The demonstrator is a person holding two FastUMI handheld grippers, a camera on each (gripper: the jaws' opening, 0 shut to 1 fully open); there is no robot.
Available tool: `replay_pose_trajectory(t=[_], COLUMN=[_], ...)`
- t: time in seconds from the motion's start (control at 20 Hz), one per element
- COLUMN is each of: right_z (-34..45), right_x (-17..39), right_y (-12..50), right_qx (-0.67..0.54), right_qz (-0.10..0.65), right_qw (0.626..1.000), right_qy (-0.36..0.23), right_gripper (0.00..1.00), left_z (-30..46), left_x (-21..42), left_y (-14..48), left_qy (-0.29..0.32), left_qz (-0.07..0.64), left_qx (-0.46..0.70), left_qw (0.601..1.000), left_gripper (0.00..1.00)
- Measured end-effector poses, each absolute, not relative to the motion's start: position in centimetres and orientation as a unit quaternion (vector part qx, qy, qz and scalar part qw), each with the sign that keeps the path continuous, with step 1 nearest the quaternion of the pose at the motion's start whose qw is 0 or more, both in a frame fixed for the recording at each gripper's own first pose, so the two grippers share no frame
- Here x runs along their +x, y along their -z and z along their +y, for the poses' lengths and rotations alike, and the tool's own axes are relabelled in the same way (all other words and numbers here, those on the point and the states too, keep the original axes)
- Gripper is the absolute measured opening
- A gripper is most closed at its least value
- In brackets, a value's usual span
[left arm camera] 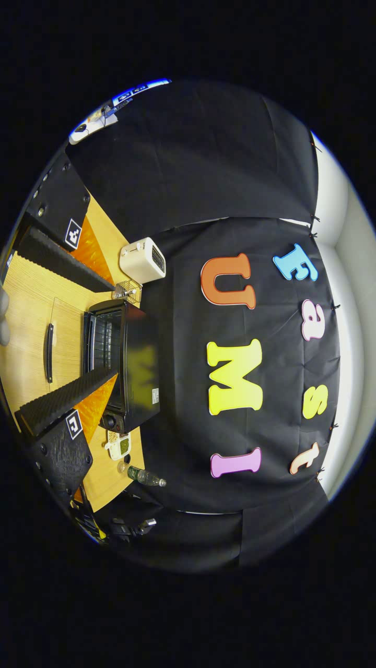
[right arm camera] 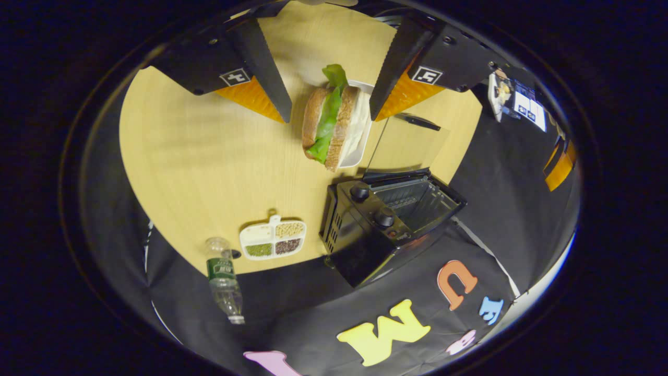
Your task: Open the electric oven with the left hand, put the food in, and close the electric oven.
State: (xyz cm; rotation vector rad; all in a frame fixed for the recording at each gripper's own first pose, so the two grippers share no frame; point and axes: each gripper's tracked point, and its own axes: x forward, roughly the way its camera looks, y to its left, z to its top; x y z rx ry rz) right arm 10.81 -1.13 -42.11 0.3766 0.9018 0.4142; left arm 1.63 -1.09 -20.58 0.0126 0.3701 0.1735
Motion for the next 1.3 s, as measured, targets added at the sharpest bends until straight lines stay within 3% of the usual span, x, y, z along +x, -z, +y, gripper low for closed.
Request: replay_pose_trajectory(t=[0.2,0.25,0.3,0.35,0.5,0.55,0.6,0.7,1.05,1.3], right_z=[0.0,0.2,0.5,0.6,1.1,1.3,1.3,1.3,3.8,11.2], right_x=[12.3,12.3,12.3,12.5,12.4,12.4,12.4,11.9,11.5,11.6], right_y=[43.1,43.2,43.2,43.3,43.4,43.2,43.1,42.8,36.9,34.5], right_qx=[0.223,0.239,0.257,0.269,0.288,0.29,0.29,0.281,0.307,0.425], right_qz=[0.477,0.489,0.498,0.507,0.512,0.511,0.511,0.513,0.441,0.365], right_qw=[0.817,0.802,0.789,0.779,0.769,0.768,0.768,0.771,0.816,0.81], right_qy=[-0.237,-0.247,-0.252,-0.25,-0.251,-0.254,-0.253,-0.252,-0.211,-0.173], right_gripper=[0.91,0.95,0.86,0.82,0.53,0.53,0.45,0.39,0.38,0.38], left_z=[-1.7,-1.9,-2.1,-2.3,-2.7,-2.8,-2.8,-2.7,-0.2,2.4], left_x=[1.6,1.6,1.6,1.5,1.4,1.4,1.5,0.9,0.1,-0.8], left_y=[20.6,20.7,20.8,20.9,21.1,21.1,21.1,21.2,22.1,23.3], left_qy=[-0.11,-0.113,-0.116,-0.118,-0.122,-0.123,-0.123,-0.12,-0.073,-0.018], left_qz=[0.199,0.203,0.207,0.211,0.215,0.215,0.216,0.214,0.206,0.209], left_qx=[0.016,0.02,0.023,0.023,0.021,0.016,0.013,0.01,-0.001,0.003], left_qw=[0.974,0.972,0.971,0.97,0.969,0.969,0.969,0.969,0.976,0.978], left_gripper=[0.96,0.96,0.96,0.96,0.96,0.95,0.96,0.96,0.96,0.96])
